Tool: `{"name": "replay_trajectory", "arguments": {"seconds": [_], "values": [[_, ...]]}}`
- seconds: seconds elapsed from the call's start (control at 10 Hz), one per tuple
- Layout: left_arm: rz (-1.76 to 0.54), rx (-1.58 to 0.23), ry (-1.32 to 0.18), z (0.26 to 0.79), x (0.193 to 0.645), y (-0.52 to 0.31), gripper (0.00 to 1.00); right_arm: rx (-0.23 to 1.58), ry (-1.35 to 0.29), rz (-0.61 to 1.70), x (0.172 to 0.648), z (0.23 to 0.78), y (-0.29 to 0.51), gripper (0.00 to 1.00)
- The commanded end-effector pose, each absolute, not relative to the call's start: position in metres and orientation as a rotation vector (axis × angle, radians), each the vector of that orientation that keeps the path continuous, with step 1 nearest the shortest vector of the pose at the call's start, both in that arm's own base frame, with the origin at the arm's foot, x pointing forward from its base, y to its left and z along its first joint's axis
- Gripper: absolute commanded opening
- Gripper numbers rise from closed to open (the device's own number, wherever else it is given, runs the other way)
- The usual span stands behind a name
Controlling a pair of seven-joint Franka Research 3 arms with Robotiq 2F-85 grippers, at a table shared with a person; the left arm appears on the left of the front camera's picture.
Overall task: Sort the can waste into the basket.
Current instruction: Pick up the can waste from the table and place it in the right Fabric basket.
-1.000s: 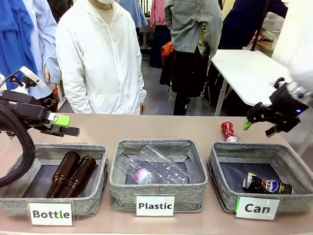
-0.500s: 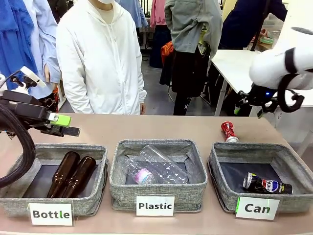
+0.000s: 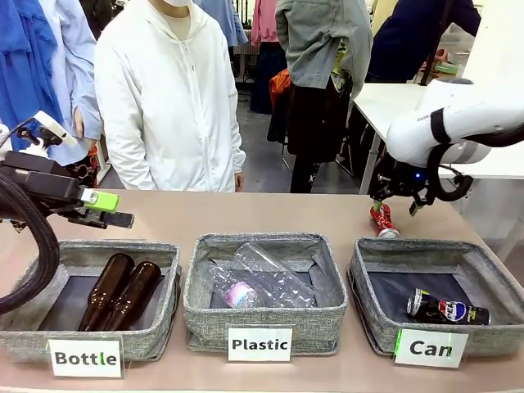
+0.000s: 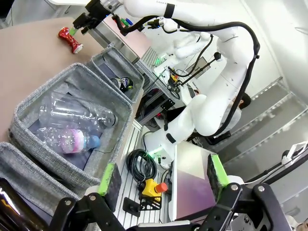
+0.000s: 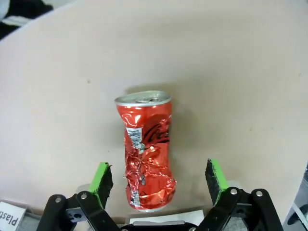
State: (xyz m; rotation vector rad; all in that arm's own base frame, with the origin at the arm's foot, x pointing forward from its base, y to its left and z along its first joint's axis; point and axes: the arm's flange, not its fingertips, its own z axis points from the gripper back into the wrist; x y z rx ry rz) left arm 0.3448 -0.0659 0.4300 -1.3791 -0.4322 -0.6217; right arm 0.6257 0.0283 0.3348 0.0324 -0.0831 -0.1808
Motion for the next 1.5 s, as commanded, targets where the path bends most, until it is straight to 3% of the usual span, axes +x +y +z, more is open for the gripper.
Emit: {"name": "replay_trajectory", "arguments": {"seconds": [0.0,0.7,0.8,0.9,1.0,1.1,1.2,1.4], "values": [[-0.612,-1.383,-0.442,0.432,0.344,-0.067,0.94,0.011,-0.04,-0.149,0.642,0.328,0.039,1.0],[-0.612,-1.383,-0.442,0.432,0.344,-0.067,0.94,-0.025,0.064,-0.141,0.652,0.308,0.052,1.0],[-0.612,-1.383,-0.442,0.432,0.344,-0.067,0.94,-0.035,0.071,-0.152,0.652,0.307,0.053,0.4],[-0.612,-1.383,-0.442,0.432,0.344,-0.067,0.94,-0.038,0.078,-0.15,0.652,0.305,0.054,0.4],[-0.612,-1.383,-0.442,0.432,0.344,-0.067,0.94,-0.05,0.09,-0.146,0.652,0.303,0.055,0.0],[-0.612,-1.383,-0.442,0.432,0.344,-0.067,0.94,-0.066,0.098,-0.138,0.652,0.3,0.057,0.35],[-0.612,-1.383,-0.442,0.432,0.344,-0.067,0.94,-0.066,0.107,-0.135,0.653,0.299,0.058,0.0],[-0.612,-1.383,-0.442,0.432,0.344,-0.067,0.94,-0.081,0.125,-0.13,0.653,0.299,0.058,0.0]]}}
